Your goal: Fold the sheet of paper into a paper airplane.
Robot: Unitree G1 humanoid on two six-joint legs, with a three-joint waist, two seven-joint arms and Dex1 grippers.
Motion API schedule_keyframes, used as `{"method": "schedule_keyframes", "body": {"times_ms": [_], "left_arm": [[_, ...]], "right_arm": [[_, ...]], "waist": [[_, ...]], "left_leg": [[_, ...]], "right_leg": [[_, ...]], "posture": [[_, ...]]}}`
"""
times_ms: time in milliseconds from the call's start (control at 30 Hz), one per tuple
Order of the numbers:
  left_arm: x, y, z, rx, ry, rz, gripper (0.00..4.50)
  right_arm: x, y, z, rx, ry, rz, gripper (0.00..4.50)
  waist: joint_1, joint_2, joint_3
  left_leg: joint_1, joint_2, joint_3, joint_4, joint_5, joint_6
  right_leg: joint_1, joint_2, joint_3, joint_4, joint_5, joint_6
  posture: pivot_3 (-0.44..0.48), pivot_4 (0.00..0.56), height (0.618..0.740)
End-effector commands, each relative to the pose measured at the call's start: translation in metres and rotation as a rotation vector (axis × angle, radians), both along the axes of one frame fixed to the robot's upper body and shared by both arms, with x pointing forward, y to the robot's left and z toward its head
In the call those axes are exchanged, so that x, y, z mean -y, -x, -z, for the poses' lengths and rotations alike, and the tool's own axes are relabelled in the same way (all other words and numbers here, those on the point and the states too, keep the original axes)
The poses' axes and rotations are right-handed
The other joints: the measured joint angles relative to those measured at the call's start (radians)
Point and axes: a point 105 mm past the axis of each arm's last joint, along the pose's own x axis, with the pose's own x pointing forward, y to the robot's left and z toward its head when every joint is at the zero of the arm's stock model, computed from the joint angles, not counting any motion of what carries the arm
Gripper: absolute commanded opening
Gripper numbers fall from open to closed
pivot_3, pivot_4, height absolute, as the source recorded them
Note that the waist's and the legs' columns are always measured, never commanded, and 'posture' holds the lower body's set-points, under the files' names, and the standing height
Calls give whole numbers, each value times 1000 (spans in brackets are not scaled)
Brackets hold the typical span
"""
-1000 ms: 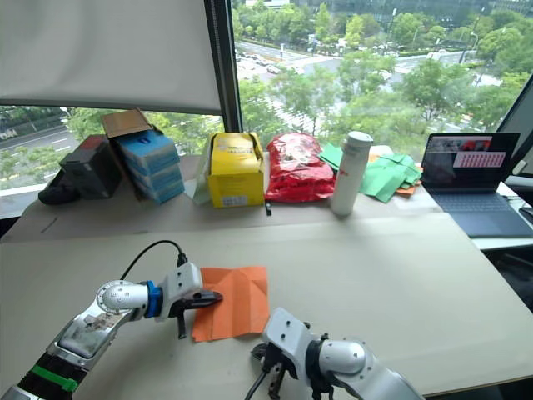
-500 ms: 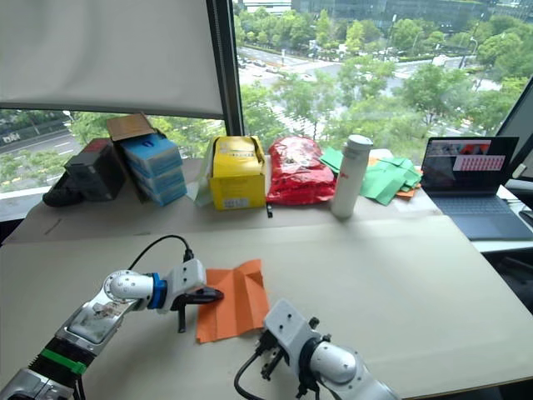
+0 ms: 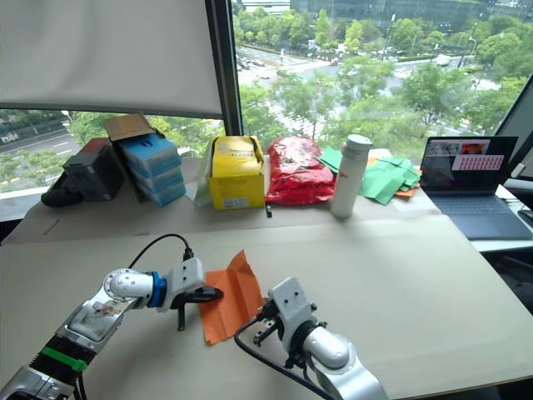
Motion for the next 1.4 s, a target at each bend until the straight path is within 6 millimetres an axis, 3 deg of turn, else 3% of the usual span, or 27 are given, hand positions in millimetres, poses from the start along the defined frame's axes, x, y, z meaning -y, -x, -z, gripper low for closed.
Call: {"method": "schedule_keyframes", "body": {"times_ms": [33, 167, 333, 600, 800, 900, 967, 1167, 1300, 1400], "left_arm": [[-21, 5, 32, -97, -102, -76, 0], [-25, 3, 29, -91, -90, -106, 0], [-35, -1, 12, -59, -5, -217, 0], [-53, 12, -9, -27, 102, -380, 0], [-56, 11, -57, 40, 273, -446, 0], [-45, 11, -76, 50, 362, -408, 0], [-37, 12, -75, 27, 394, -388, 0], [-17, 22, -32, -83, 359, -356, 0], [-26, 31, -1, -143, 279, -382, 0], [-33, 33, 9, -141, 229, -385, 0]], "right_arm": [[-20, 3, -14, 51, -52, -130, 188], [-32, 1, -7, 35, -15, -225, 188], [-37, -3, 20, -10, 128, -320, 188], [-44, -5, 34, -29, 203, -435, 188], [-38, -14, 41, -56, 261, -449, 188], [-36, -18, 42, -57, 281, -459, 188], [-37, -18, 40, -55, 280, -466, 188], [-39, -20, 38, -47, 284, -476, 188], [-38, -20, 35, -41, 285, -478, 188], [-38, -22, 34, -32, 286, -479, 188]], "waist": [[-2, 0, 0], [-5, 0, 0], [-11, 0, 0], [-17, 1, 1], [-12, -2, 4], [-12, -2, 4], [-11, -2, 4], [-13, -2, 4], [-13, -2, 4], [-11, -2, 4]], "left_leg": [[0, 0, 0, 0, 0, 0], [0, 0, 0, 0, 0, 0], [0, 0, 0, 0, 0, 0], [-1, 3, 0, -4, -2, -2], [-1, 6, 0, -4, -2, -4], [-1, 7, 0, -4, -2, -4], [-1, 7, 0, -4, -3, -4], [-2, 7, 0, -4, -4, -6], [-2, 8, 0, -4, -4, -6], [-2, 8, 0, -4, -4, -6]], "right_leg": [[0, 0, 0, 0, 0, 0], [0, 0, 0, 0, 0, 0], [-1, 0, 0, 0, 0, -1], [-2, 1, 1, 1, 1, -1], [-3, 2, 0, 0, 1, -2], [-3, 2, 0, -1, 1, -3], [-3, 2, 0, -1, 2, -3], [-3, 3, 0, -1, 2, -3], [-3, 3, 0, -1, 2, -4], [-3, 3, 0, -1, 2, -4]], "posture": [[0, 150, 740], [0, 150, 740], [0, 150, 740], [0, 150, 740], [0, 150, 740], [0, 150, 740], [0, 150, 740], [0, 150, 740], [0, 150, 740], [0, 150, 740]]}}
